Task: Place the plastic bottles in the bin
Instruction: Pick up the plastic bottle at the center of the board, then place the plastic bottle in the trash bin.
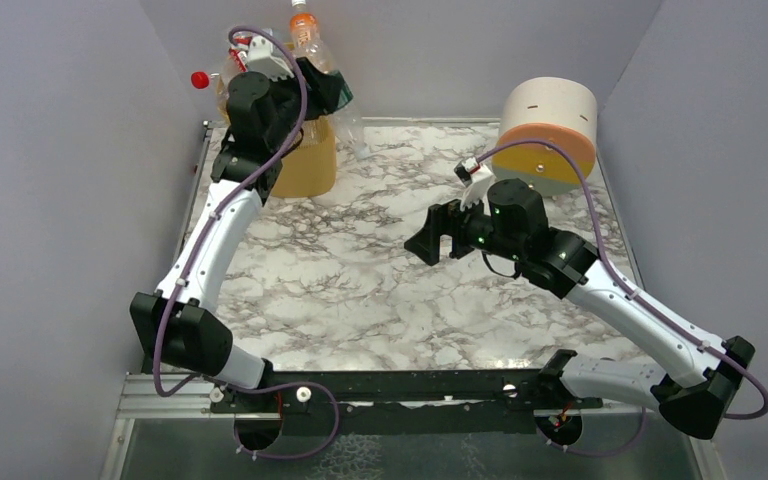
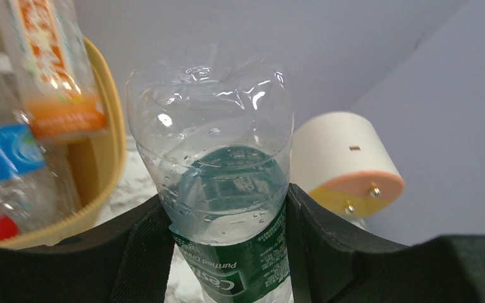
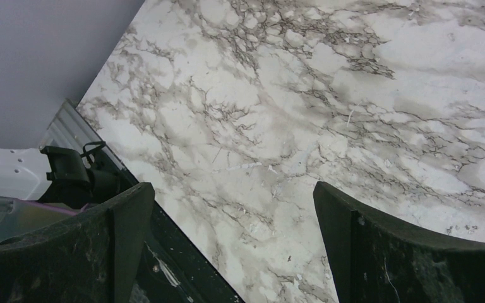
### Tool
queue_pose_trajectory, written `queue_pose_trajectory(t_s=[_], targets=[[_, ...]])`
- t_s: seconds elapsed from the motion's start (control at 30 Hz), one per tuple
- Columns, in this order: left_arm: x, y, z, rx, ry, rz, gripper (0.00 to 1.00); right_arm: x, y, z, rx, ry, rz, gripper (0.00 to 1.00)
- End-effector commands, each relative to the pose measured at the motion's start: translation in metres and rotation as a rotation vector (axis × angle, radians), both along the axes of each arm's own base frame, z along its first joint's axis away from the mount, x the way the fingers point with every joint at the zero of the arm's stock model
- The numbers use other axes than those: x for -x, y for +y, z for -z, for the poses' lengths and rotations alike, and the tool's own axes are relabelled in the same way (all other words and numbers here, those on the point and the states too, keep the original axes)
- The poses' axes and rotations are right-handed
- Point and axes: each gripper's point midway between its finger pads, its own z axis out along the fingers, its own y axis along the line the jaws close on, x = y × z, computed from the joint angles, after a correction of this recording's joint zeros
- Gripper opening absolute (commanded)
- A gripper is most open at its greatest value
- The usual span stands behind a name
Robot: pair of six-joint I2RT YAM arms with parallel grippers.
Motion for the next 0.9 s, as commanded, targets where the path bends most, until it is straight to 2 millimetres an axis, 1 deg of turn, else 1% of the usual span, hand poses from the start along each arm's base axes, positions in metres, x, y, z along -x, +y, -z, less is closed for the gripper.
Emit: queue_pose_trajectory(t_s=[0.0,0.1,0.2,0.4,0.6,0.7,0.77,0.8,0.87], targets=[[-0.026,0.037,-0.041,-0.123,-0.152,-0.139,0.53,-0.001,-0.011,0.001,0.017,-0.008,0.048,1.00],[-0.042,0.053,-0.061,-0.190,-0.234,-0.215,0.53,0.002,-0.010,0.007,0.011,0.006,0.039,1.00],[-0.056,0.061,-0.076,-0.238,-0.283,-0.244,0.53,0.004,-0.007,0.014,0.005,0.022,0.025,1.00],[-0.069,0.074,-0.094,-0.300,-0.362,-0.318,0.53,0.006,-0.005,0.024,0.007,0.043,0.016,1.00],[-0.081,0.087,-0.091,-0.370,-0.383,-0.385,0.53,0.008,-0.002,0.029,0.001,0.056,0.002,1.00],[-0.085,0.089,-0.087,-0.393,-0.389,-0.391,0.53,0.008,0.001,0.033,0.001,0.068,-0.005,0.99],[-0.085,0.090,-0.089,-0.407,-0.394,-0.399,0.53,0.008,0.002,0.034,-0.002,0.072,-0.009,0.99],[-0.094,0.090,-0.076,-0.422,-0.373,-0.397,0.53,0.009,0.002,0.035,-0.001,0.075,-0.011,1.00],[-0.101,0.090,-0.067,-0.440,-0.356,-0.395,0.53,0.009,0.003,0.037,-0.002,0.080,-0.015,1.00]])
